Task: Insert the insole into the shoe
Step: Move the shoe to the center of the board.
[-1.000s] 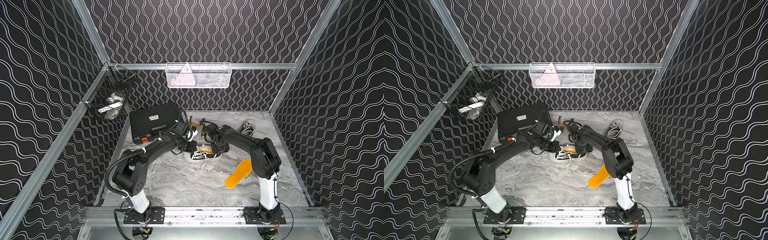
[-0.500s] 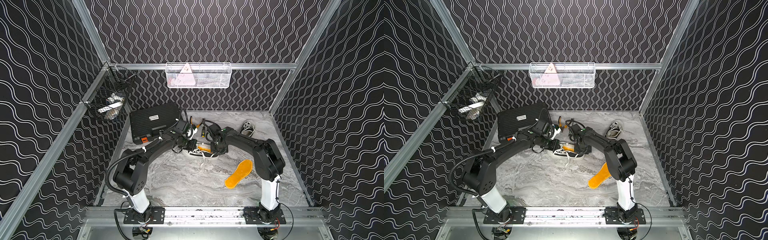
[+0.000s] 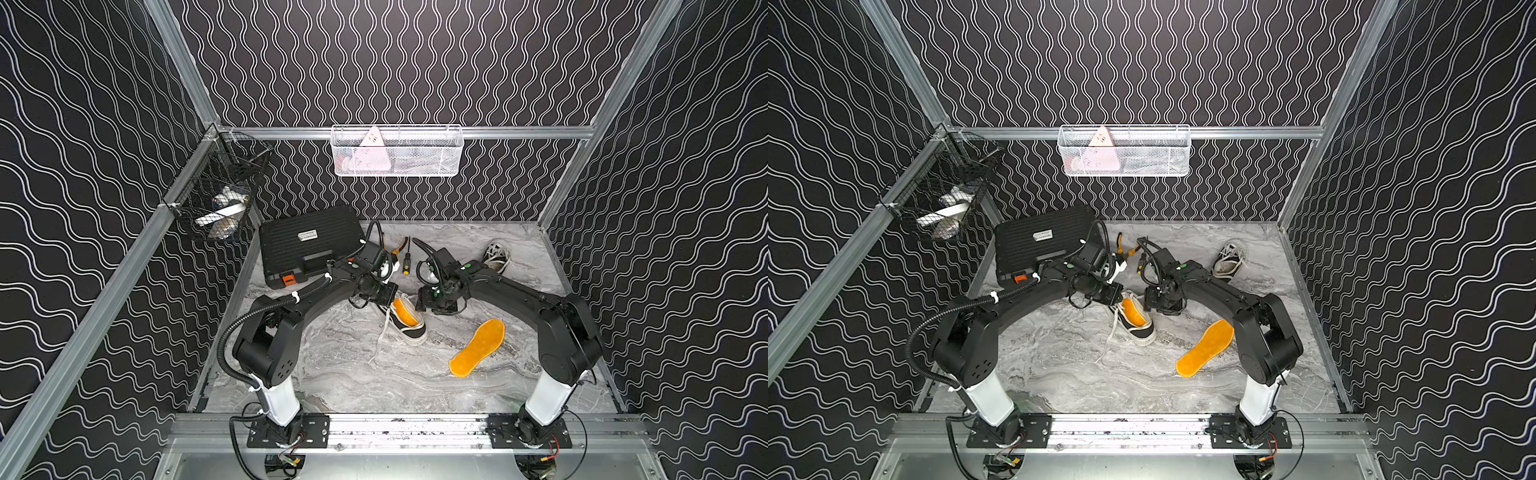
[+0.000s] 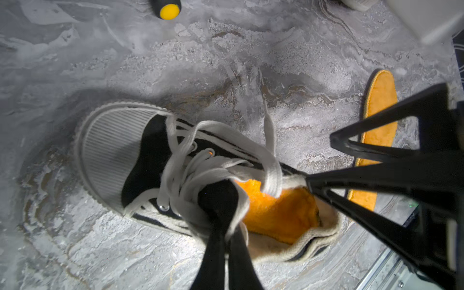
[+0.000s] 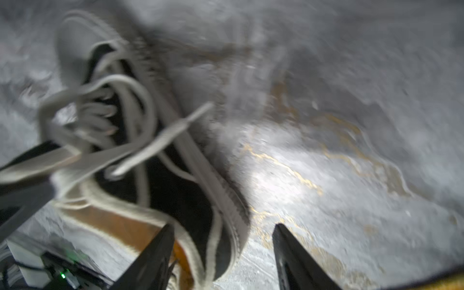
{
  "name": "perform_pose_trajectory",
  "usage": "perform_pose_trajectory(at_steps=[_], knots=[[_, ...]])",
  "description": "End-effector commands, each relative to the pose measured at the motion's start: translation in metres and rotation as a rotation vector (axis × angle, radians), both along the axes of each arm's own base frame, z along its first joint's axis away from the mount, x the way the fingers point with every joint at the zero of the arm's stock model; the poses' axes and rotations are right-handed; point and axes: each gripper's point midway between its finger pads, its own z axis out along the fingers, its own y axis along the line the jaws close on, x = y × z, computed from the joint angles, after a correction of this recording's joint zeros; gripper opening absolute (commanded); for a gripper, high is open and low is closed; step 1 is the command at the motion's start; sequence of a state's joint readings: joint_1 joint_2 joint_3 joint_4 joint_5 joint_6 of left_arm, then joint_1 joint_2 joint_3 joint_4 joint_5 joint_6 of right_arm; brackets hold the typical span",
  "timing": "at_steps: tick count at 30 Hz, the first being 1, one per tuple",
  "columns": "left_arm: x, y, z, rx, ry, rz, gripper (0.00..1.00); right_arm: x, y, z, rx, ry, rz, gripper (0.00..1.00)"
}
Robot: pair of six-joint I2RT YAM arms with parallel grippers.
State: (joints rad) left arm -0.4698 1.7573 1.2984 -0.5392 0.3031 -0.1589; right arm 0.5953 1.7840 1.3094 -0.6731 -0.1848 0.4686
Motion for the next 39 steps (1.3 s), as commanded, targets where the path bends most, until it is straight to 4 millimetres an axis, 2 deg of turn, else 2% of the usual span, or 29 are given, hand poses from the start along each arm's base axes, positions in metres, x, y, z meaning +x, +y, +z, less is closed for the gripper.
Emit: perform_pose_trajectory(at_steps=[1, 4, 9, 11, 13, 14, 18, 20, 26, 29, 33, 34, 35, 37, 39], knots=[[-0.002, -0.001, 0.003, -0.003, -0.011, -0.033, 0.00, 0.014, 0.026, 0.020, 0.086, -0.170, 0.193, 0.66], [-0.001, -0.002, 0.003, -0.006, -0.009, -0.030, 0.00, 0.013, 0.035, 0.021, 0.134, -0.205, 0.221, 0.67], [-0.003, -0.004, 0.005, -0.019, -0.007, -0.038, 0.00, 0.012, 0.037, -0.001, 0.091, -0.196, 0.226, 0.66], [-0.004, -0.005, 0.008, -0.019, -0.011, -0.048, 0.00, 0.019, 0.037, -0.010, 0.075, -0.207, 0.204, 0.54], [-0.004, -0.004, 0.007, -0.014, -0.012, -0.044, 0.00, 0.027, 0.033, -0.015, 0.042, -0.222, 0.160, 0.33], [-0.003, -0.003, 0.007, -0.014, -0.015, -0.039, 0.00, 0.028, 0.033, -0.016, 0.046, -0.225, 0.147, 0.26], [0.002, -0.006, 0.010, -0.022, -0.019, -0.018, 0.00, 0.025, 0.027, -0.005, 0.071, -0.243, 0.082, 0.16], [0.006, -0.006, 0.013, -0.015, -0.028, 0.001, 0.09, 0.020, 0.021, 0.001, 0.090, -0.246, 0.021, 0.13], [0.010, -0.008, 0.023, -0.021, 0.010, 0.053, 0.39, 0.005, -0.007, -0.014, 0.040, -0.178, -0.141, 0.07], [0.008, -0.017, 0.040, -0.078, 0.060, 0.088, 0.47, 0.001, -0.026, -0.016, 0.004, -0.164, -0.233, 0.07], [0.006, -0.029, 0.076, -0.203, 0.043, 0.125, 0.56, 0.002, -0.054, -0.011, -0.016, -0.155, -0.357, 0.06], [0.006, -0.029, 0.082, -0.216, 0.029, 0.142, 0.70, 0.002, -0.061, -0.009, -0.019, -0.151, -0.385, 0.06], [0.007, -0.026, 0.087, -0.220, 0.013, 0.162, 0.78, 0.002, -0.068, -0.008, -0.029, -0.142, -0.422, 0.06], [0.010, -0.017, 0.090, -0.199, -0.022, 0.204, 0.79, 0.004, -0.079, -0.007, -0.037, -0.131, -0.482, 0.06], [0.012, -0.009, 0.082, -0.162, -0.034, 0.238, 0.79, 0.008, -0.088, -0.005, -0.047, -0.140, -0.540, 0.05]])
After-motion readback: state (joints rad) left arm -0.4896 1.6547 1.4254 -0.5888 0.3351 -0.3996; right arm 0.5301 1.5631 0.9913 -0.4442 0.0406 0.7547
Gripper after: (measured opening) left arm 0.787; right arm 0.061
